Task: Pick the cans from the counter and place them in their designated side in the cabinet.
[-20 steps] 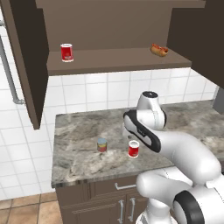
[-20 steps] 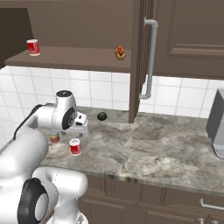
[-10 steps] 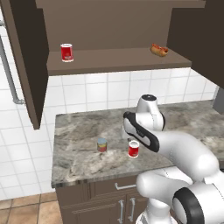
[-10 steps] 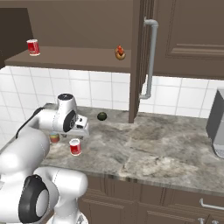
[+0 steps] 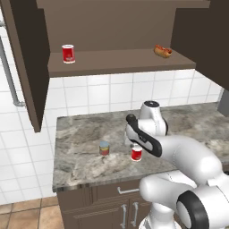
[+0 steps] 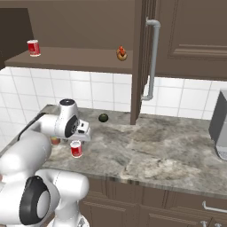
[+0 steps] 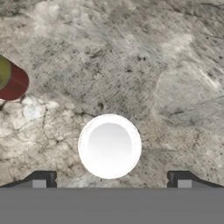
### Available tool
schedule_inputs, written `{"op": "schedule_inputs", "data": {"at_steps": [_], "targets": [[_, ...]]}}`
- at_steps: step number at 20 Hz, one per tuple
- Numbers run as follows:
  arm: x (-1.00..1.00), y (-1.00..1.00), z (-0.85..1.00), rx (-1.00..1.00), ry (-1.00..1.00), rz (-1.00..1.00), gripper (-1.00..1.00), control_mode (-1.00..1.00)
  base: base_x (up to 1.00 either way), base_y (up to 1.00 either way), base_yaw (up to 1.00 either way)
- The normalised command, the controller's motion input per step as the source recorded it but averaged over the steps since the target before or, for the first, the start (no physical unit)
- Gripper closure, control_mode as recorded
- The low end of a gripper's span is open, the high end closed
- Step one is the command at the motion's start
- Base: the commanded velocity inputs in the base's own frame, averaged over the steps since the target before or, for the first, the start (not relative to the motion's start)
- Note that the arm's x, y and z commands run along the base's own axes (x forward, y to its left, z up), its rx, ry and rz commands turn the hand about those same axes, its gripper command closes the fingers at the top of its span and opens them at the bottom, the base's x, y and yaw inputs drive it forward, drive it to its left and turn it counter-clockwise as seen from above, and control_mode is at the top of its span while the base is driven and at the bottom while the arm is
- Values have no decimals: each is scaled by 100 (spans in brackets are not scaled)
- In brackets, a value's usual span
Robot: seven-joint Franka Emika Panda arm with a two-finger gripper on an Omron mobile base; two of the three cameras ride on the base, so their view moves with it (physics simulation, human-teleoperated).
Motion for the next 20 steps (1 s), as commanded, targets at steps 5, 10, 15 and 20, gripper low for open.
{"op": "schedule_inputs", "data": {"at_steps": [5,10,15,20], "targets": [[0,0,-17,0,0,0,-100,-100,0,0,0],[7,0,-9,0,0,0,-100,-100,0,0,0],[8,0,-9,0,1,0,-100,-100,0,0,0],[8,2,-11,0,2,0,-100,-100,0,0,0]]}}
